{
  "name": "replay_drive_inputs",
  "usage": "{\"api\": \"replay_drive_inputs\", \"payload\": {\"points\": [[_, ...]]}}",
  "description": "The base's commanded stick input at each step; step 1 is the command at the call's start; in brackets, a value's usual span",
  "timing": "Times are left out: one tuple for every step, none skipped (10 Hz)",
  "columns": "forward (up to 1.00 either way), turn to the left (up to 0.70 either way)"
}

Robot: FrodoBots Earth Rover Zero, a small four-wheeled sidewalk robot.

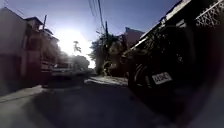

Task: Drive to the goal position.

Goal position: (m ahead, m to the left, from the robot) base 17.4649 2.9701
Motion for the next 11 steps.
{"api": "replay_drive_inputs", "payload": {"points": [[0.7, 0.0], [0.62, 0.0], [0.61, 0.0], [0.58, 0.0], [0.57, 0.0], [0.54, 0.0], [0.5, 0.0], [0.47, 0.0], [0.47, 0.03], [0.45, 0.21], [0.44, 0.25]]}}
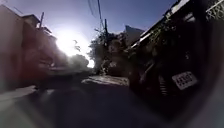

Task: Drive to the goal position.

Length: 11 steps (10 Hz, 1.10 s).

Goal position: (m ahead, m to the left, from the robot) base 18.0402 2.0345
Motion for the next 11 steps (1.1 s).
{"api": "replay_drive_inputs", "payload": {"points": [[0.41, 0.25], [0.4, 0.4], [0.4, 0.52], [0.4, 0.52], [0.39, 0.51], [0.39, 0.23], [0.39, 0.0], [0.39, 0.0], [0.42, 0.0], [0.48, 0.0], [0.54, 0.0]]}}
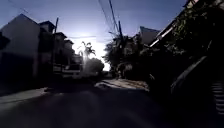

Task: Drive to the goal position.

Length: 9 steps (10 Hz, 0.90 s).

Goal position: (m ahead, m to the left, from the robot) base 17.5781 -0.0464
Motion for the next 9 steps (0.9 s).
{"api": "replay_drive_inputs", "payload": {"points": [[0.6, -0.02], [0.67, -0.16], [0.7, -0.23], [0.7, -0.24], [0.7, -0.21], [0.7, -0.06], [0.7, 0.0], [0.7, 0.0], [0.7, 0.0]]}}
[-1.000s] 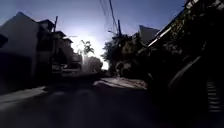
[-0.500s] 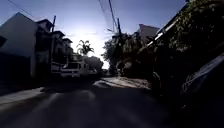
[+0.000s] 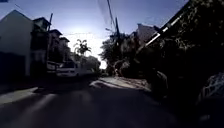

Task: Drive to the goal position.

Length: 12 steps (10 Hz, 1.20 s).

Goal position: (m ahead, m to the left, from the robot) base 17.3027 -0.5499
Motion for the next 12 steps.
{"api": "replay_drive_inputs", "payload": {"points": [[0.7, 0.0], [0.7, 0.0], [0.7, 0.0], [0.7, 0.0], [0.7, 0.0], [0.7, 0.0], [0.7, 0.0], [0.7, 0.0], [0.7, -0.08], [0.7, -0.18], [0.7, -0.25], [0.7, -0.33]]}}
